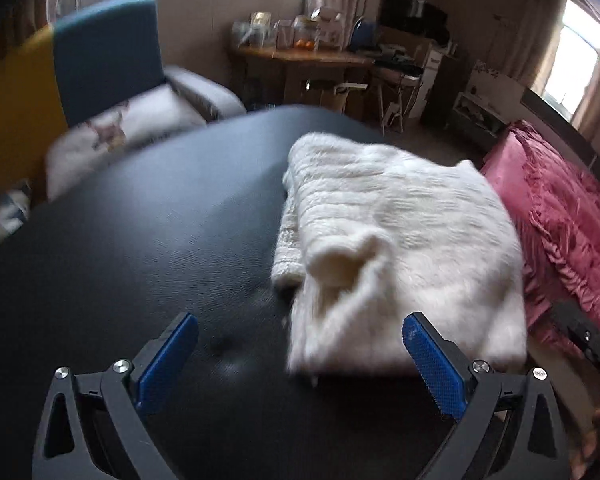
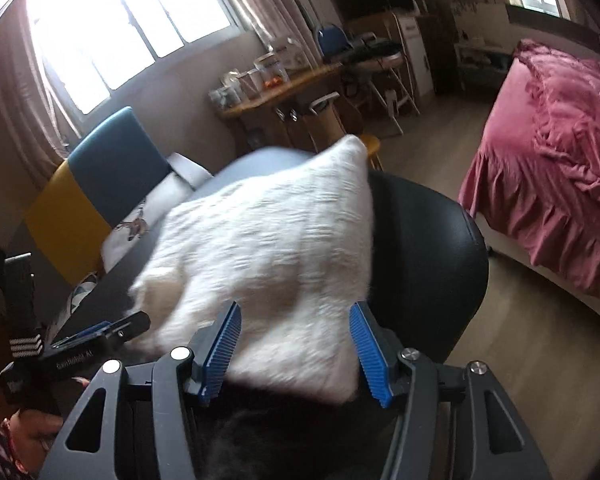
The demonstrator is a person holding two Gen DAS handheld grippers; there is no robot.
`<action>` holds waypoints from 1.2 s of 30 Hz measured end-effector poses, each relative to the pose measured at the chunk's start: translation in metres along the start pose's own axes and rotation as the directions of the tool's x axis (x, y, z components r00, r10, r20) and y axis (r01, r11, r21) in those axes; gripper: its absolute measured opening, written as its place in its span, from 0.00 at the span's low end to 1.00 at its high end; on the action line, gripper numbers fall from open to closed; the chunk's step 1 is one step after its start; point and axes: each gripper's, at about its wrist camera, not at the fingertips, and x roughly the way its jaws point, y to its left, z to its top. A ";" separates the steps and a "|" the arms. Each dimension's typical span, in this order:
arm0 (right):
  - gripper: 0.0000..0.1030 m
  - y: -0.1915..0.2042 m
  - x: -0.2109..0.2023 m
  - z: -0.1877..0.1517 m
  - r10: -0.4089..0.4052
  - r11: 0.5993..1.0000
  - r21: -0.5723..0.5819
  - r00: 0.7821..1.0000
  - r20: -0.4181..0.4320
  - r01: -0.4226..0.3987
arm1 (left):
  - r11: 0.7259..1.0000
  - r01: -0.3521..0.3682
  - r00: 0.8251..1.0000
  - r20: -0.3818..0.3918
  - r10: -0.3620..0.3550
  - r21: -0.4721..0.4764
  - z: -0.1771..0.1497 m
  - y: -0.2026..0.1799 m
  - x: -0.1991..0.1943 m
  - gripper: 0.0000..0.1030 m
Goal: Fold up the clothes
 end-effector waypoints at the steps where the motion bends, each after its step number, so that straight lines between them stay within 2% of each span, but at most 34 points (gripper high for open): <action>1: 0.56 0.007 -0.006 -0.004 0.005 1.000 -0.008 1.000 0.007 -0.005 | 1.000 -0.022 1.000 0.008 0.022 0.016 -0.003 -0.003 -0.009 1.00; 5: 0.56 0.039 -0.022 -0.019 0.014 0.999 -0.052 1.000 0.020 -0.012 | 0.991 -0.104 0.994 0.022 0.103 0.080 -0.021 -0.009 -0.042 1.00; 8: 0.56 0.054 -0.035 -0.032 -0.002 0.996 -0.085 0.999 0.033 0.005 | 0.990 -0.104 0.994 0.033 0.101 0.099 -0.038 -0.013 -0.062 1.00; 13: 0.56 0.064 -0.055 -0.050 -0.048 0.987 -0.149 0.997 0.062 0.057 | 0.997 -0.053 0.999 0.009 0.053 0.054 -0.059 -0.014 -0.081 1.00; 20: 0.56 0.055 -0.050 -0.055 -0.053 0.990 -0.132 0.998 0.036 0.058 | 1.000 0.009 0.999 -0.045 -0.009 -0.002 -0.076 -0.016 -0.083 1.00; 22: 0.56 0.053 -0.048 -0.055 -0.057 0.990 -0.128 0.998 0.028 0.060 | 1.000 -0.021 0.998 -0.050 0.022 0.015 -0.080 -0.019 -0.083 1.00; 25: 0.56 0.050 -0.047 -0.055 -0.060 0.992 -0.114 0.998 0.023 0.062 | 0.989 -0.129 0.990 -0.048 0.132 0.074 -0.085 -0.031 -0.082 1.00; 27: 0.56 0.048 -0.047 -0.056 -0.062 0.993 -0.104 0.998 0.021 0.064 | 0.981 -0.162 0.984 -0.051 0.168 0.103 -0.088 -0.038 -0.081 1.00; 32: 0.56 0.045 -0.048 -0.056 -0.064 0.994 -0.090 0.998 0.016 0.065 | 0.981 -0.130 0.989 -0.046 0.138 0.142 -0.094 -0.048 -0.082 1.00; 36: 0.56 0.046 -0.049 -0.056 -0.062 0.994 -0.092 0.998 0.018 0.063 | 0.978 -0.138 0.989 -0.034 0.145 0.159 -0.095 -0.051 -0.083 1.00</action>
